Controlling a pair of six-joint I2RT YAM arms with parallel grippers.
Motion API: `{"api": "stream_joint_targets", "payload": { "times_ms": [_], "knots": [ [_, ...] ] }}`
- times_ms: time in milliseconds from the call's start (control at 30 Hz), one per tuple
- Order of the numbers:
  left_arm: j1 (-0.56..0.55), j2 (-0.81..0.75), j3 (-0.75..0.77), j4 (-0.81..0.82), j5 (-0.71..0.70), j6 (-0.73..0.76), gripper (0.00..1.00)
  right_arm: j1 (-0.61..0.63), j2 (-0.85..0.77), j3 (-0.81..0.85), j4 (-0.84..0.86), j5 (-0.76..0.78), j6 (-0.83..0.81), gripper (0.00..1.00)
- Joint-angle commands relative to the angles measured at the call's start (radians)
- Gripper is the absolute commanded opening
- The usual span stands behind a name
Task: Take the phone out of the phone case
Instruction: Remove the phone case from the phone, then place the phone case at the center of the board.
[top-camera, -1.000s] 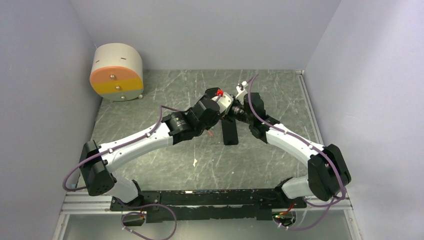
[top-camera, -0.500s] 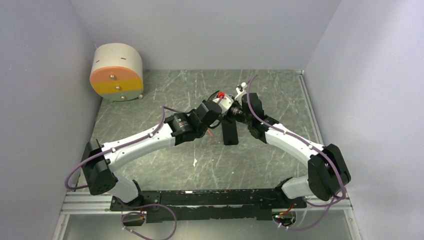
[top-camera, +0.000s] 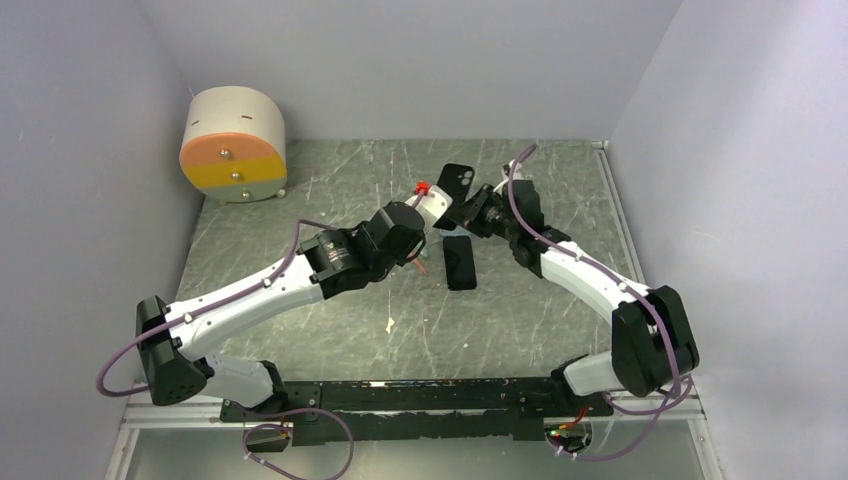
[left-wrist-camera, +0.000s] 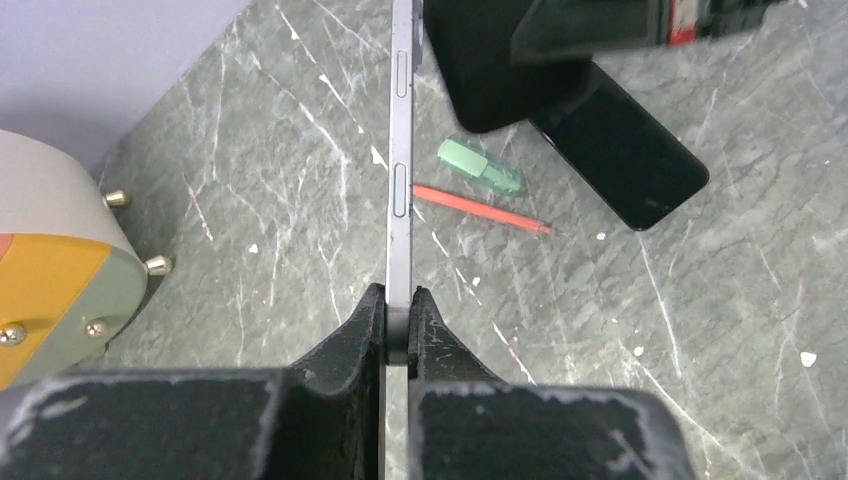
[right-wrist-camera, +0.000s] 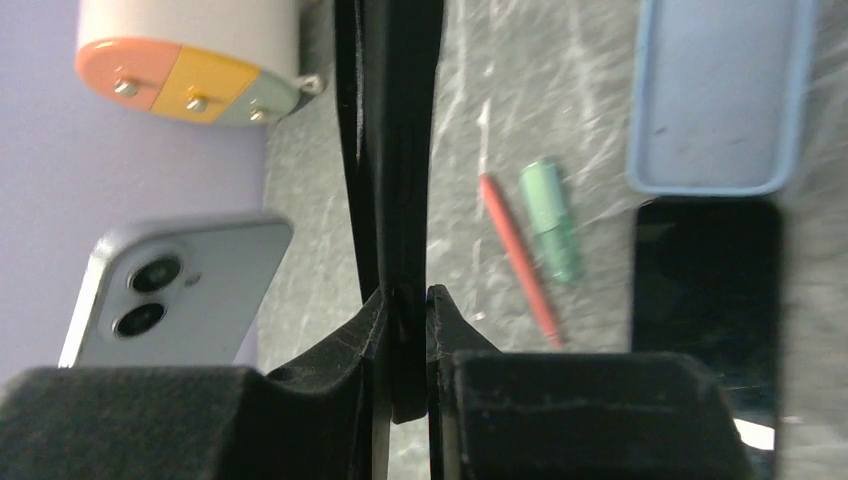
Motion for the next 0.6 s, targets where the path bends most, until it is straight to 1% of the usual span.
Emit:
{"api": "stream_joint_targets", "payload": {
  "times_ms": [0,67,200,333,467,567],
  "knots": [
    [-0.001,-0.066,-0.035,0.015,-0.029,-0.052,0.03,-0.095,-0.01,-0.002,0.01,-0.029,-0.145,0.0],
    [0.015,-0.087,-0.061,0.027,-0.047,-0.049,0.02,-0.154,0.003,0.017,-0.033,-0.094,-0.239,0.0],
    [0.079,-0.124,-0.117,0.043,-0.044,-0.063,0.03,-0.269,0.054,0.085,-0.177,-0.204,-0.42,0.0],
    [0.144,-0.172,-0.222,0.114,-0.054,-0.067,0.03,-0.363,0.122,0.158,-0.279,-0.3,-0.567,0.0],
    [0.226,-0.215,-0.33,0.201,-0.039,-0.079,0.03,-0.426,0.239,0.241,-0.382,-0.376,-0.683,0.0],
    [0.264,-0.243,-0.414,0.29,-0.055,-0.059,0.03,-0.454,0.32,0.287,-0.389,-0.405,-0.727,0.0]
  ]
}}
